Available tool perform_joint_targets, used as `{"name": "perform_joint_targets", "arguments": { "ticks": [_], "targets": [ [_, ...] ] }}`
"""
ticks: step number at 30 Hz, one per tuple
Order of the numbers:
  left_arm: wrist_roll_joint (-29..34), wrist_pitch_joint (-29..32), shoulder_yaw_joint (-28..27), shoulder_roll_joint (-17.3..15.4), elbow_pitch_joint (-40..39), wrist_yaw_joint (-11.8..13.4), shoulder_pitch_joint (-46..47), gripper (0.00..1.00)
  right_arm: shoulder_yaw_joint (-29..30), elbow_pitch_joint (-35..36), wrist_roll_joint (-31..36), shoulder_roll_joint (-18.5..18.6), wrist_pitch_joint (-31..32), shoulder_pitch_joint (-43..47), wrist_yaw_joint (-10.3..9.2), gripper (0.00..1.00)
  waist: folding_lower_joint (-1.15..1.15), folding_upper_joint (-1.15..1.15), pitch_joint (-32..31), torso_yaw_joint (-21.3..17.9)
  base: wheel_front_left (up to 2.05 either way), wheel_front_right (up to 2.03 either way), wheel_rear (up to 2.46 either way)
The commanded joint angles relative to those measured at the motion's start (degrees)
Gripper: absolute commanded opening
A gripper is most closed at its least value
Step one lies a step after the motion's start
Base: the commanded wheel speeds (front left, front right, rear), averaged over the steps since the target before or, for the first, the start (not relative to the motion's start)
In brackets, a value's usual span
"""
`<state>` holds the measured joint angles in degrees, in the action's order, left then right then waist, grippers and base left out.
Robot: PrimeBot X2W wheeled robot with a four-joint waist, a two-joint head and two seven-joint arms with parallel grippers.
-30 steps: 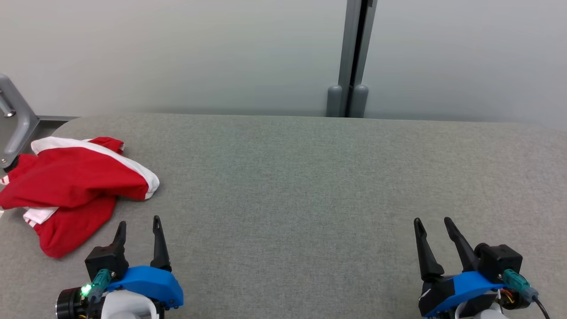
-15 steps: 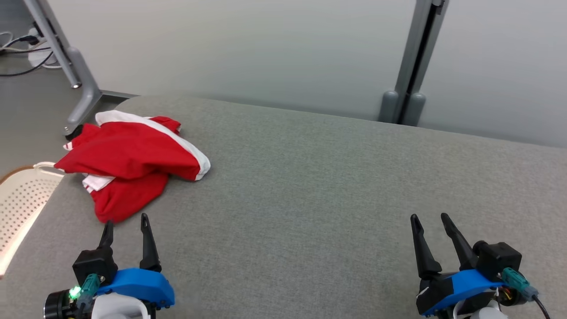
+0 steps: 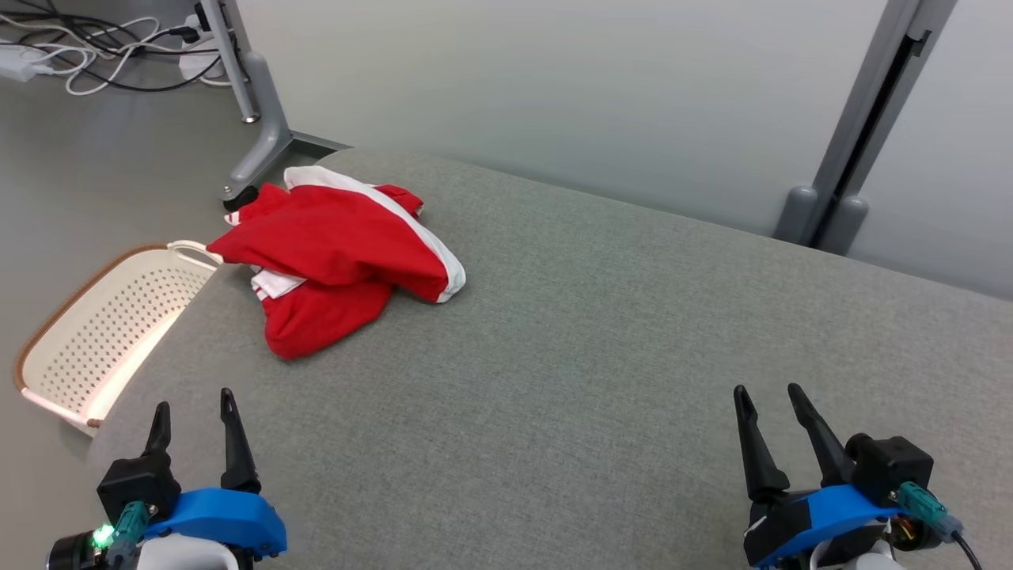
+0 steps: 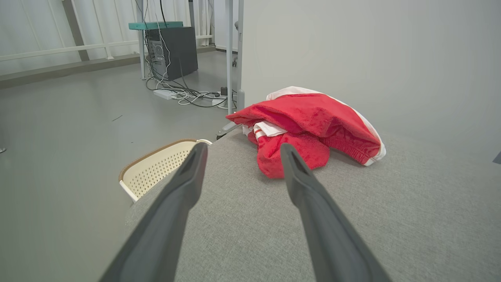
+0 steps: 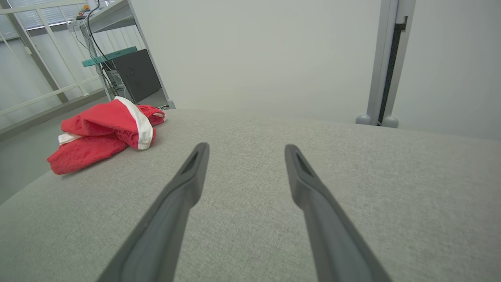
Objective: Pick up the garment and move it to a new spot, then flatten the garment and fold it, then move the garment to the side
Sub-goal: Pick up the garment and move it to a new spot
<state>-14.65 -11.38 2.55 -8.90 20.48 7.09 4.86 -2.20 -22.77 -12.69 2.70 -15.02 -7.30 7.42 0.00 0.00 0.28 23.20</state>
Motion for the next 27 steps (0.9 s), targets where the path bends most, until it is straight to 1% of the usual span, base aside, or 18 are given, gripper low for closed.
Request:
{"name": "perform_joint_targets", "arguments": {
  "ticks": [1, 6, 13, 21, 27],
  "targets": [
    [-0.20, -0.23, -0.16, -0.44, -0.28, 0.27, -0.06, 1.00, -0.07, 0.21, -0.02, 0.34, -0.24, 0.55, 0.13, 1.00, 0.00, 0.00, 0.24, 0.71, 0.00, 0.00, 0.00],
    [-0.37, -0.15, -0.38, -1.16, -0.99, 0.46, -0.81, 1.00, -0.05, -0.05, -0.16, 0.36, -0.24, 1.11, 0.13, 1.00, 0.00, 0.00, -0.05, 2.73, 0.00, 0.00, 0.00],
    [-1.05, -0.37, -0.91, -1.25, -1.30, 0.96, -1.32, 1.00, -0.51, -0.41, -0.41, 0.34, -0.24, 1.24, 0.14, 1.00, 0.00, 0.00, -0.47, 3.60, 0.00, 0.00, 0.00],
    [-1.89, -0.79, -1.12, -1.53, -1.07, 1.06, -0.75, 1.00, -0.89, -0.30, 0.06, 0.35, -0.24, 1.01, 0.13, 1.00, 0.00, 0.00, -0.20, 2.63, 0.00, 0.00, 0.00],
    [-3.26, -1.24, -2.63, -3.15, -0.50, 0.26, 2.97, 1.00, -0.23, 1.24, 1.97, 0.36, -0.24, -0.35, 0.13, 1.00, 0.00, 0.00, 1.94, 0.58, 0.00, 0.00, 0.00]
  ]
}}
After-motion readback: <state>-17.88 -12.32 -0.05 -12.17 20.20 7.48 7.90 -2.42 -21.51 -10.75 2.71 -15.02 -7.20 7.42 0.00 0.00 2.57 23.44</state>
